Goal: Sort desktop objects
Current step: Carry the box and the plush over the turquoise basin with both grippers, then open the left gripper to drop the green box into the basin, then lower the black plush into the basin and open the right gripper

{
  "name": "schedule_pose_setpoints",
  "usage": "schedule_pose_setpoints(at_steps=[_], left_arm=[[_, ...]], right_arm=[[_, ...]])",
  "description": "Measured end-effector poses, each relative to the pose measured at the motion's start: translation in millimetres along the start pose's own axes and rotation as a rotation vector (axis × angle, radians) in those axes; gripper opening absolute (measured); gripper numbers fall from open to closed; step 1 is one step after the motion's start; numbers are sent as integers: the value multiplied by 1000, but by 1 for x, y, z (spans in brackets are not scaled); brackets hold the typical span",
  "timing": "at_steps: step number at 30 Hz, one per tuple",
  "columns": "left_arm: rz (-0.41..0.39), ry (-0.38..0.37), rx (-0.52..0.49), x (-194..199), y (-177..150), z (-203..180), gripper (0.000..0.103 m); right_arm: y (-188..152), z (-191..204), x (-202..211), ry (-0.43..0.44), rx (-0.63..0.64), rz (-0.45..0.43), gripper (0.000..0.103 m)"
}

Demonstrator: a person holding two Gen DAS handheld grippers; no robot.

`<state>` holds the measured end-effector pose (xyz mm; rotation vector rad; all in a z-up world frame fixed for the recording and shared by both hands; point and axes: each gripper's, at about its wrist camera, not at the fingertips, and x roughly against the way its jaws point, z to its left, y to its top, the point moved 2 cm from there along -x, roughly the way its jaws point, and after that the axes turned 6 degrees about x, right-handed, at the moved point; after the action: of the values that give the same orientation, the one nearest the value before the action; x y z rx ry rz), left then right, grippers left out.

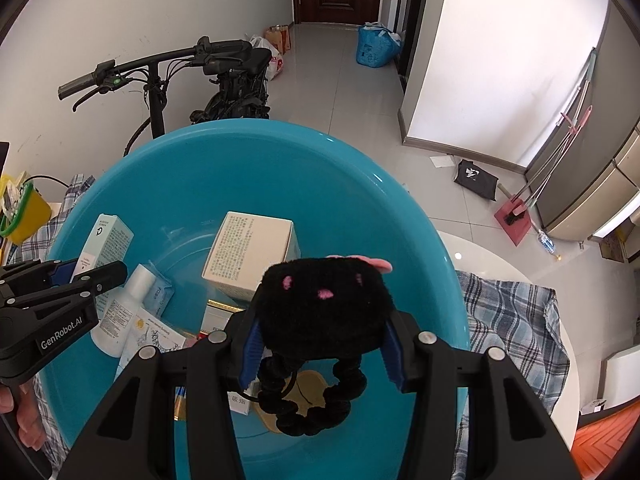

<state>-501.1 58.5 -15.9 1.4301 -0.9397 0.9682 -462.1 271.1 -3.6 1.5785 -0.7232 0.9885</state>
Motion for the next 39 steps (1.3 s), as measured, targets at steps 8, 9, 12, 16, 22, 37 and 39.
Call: schedule_pose_setpoints(at_steps=[8,9,12,16,22,37,39], left_arm=[[-2,8,3,-1,2,11,30],[-4,11,3,-2,2,12,30],[-8,10,11,-2,2,14,30],[-11,12,39,-1,3,20,60],[-99,20,-2,15,3,19,62],[-154,11,-19,36,0,18,62],[-161,5,-14,39,0,18,62]], right_arm=[[-6,-9,-8,5,-15,15,49],[-6,-10,-9,2,-13,16,49],[-6,-10,-9,3,-11,17,49],[-5,-9,-10,3,-15,12,49],[-5,-6,-9,1,-9,8,50],[-3,2,6,-38,8,-70,68],[-2,3,9,-22,6,-83,74]])
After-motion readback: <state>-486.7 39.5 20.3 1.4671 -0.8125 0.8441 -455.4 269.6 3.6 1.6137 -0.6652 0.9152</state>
